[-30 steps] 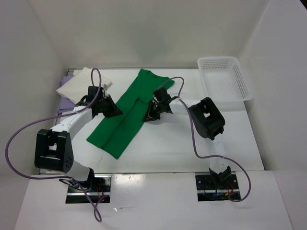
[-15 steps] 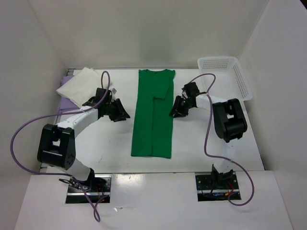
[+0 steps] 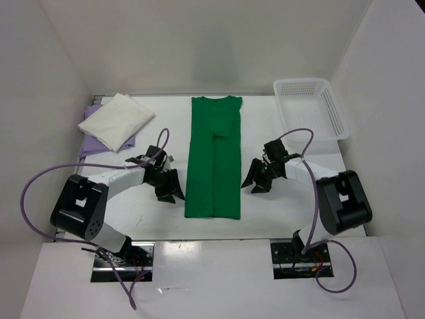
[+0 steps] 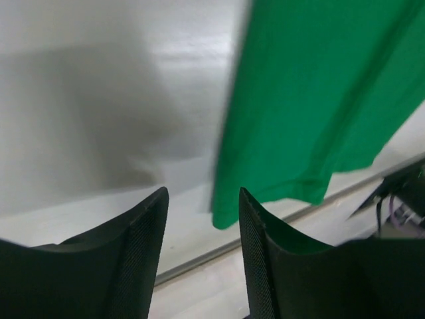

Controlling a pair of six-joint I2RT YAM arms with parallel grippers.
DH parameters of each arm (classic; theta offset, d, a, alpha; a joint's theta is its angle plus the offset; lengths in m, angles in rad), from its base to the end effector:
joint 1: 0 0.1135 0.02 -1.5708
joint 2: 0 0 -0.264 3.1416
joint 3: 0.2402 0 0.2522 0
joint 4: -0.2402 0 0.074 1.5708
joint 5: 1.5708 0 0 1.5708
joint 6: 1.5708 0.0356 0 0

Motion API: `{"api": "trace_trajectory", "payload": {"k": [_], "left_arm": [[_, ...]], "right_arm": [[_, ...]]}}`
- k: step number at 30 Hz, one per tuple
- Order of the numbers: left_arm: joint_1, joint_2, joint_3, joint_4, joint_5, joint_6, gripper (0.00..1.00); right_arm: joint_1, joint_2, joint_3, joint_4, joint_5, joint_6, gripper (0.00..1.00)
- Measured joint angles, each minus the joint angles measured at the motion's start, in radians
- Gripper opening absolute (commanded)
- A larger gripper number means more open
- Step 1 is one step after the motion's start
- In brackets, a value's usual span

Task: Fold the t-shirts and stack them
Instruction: Rotate the tshirt 90 degrees, then grab the bottom of the folded rectangular tshirt with both arms

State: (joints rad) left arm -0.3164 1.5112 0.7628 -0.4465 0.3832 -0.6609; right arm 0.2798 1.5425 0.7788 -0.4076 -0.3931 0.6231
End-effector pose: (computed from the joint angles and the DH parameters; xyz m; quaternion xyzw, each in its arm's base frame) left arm 0.2466 -0.0948 0.1548 -0.1302 0.9562 -0.2513 0.0741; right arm 0.2582 0.0884 0.1528 0.1260 0.9537 0.2571 0.0916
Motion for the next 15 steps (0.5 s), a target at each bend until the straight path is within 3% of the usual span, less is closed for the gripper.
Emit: {"api": "trace_trajectory", "payload": {"k": [7,15], "left_arm": [[-0.084,-0.003,-0.064,-0.004,0.072,-0.026,0.57],[-0.092,0.026,-0.077,0.026,0.128,-0.033,0.44]], "right_arm": [[0.134,-0.152,-0.145,0.0,0.031,0.174,0.56],[0.177,-0.194,-0.248,0.013,-0.012,0.267,0.46]]}}
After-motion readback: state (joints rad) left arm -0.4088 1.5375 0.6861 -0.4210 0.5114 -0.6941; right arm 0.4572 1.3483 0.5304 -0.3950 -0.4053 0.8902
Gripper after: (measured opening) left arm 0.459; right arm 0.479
